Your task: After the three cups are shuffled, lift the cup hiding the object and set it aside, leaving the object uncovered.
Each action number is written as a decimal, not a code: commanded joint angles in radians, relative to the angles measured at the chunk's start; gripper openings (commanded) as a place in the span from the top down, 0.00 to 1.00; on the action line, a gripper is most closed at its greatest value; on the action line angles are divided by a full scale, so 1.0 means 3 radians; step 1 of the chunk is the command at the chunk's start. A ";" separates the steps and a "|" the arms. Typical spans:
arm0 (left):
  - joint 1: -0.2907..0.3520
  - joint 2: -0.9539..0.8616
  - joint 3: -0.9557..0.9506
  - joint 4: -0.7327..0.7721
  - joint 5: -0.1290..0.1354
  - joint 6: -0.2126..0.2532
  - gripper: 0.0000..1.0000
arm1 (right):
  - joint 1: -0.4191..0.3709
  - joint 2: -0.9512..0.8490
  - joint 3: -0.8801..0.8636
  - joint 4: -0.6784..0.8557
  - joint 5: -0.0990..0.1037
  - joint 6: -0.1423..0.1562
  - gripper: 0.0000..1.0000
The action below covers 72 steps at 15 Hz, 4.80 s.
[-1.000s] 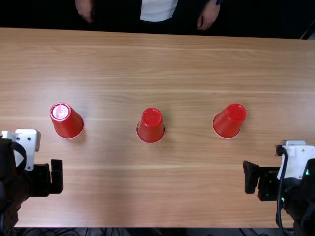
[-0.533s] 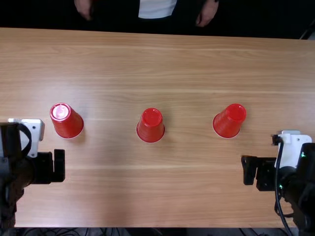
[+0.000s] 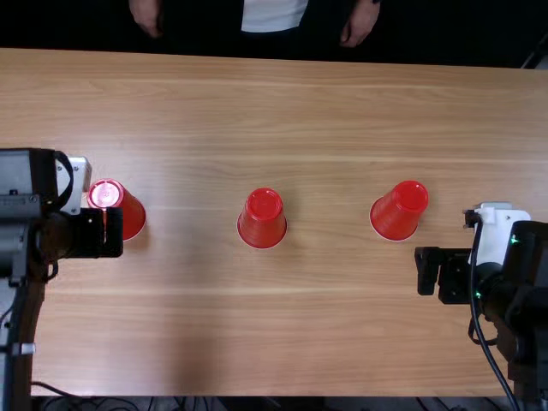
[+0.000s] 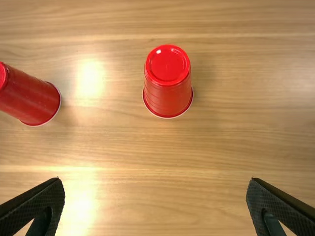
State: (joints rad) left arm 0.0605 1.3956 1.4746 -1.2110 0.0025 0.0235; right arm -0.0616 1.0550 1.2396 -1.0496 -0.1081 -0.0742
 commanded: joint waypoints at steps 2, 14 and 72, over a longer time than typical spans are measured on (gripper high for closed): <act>0.0013 0.0292 0.0131 0.0165 -0.0039 0.0014 0.00 | -0.0004 0.0022 -0.0133 0.0114 0.0011 -0.0017 0.00; -0.0028 0.1443 0.0515 0.0404 -0.0143 -0.0201 0.00 | -0.0004 0.0109 -0.0164 0.0120 0.0005 0.0002 0.00; 0.0525 0.0916 0.0530 0.0085 -0.0548 -0.0821 0.00 | 0.0016 0.0109 -0.0256 0.0360 0.0017 -0.0004 0.00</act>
State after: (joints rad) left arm 0.2405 1.7081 1.5963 -1.1904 -0.1841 -0.2142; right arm -0.0612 1.0817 1.1625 -0.9421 -0.1081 -0.0746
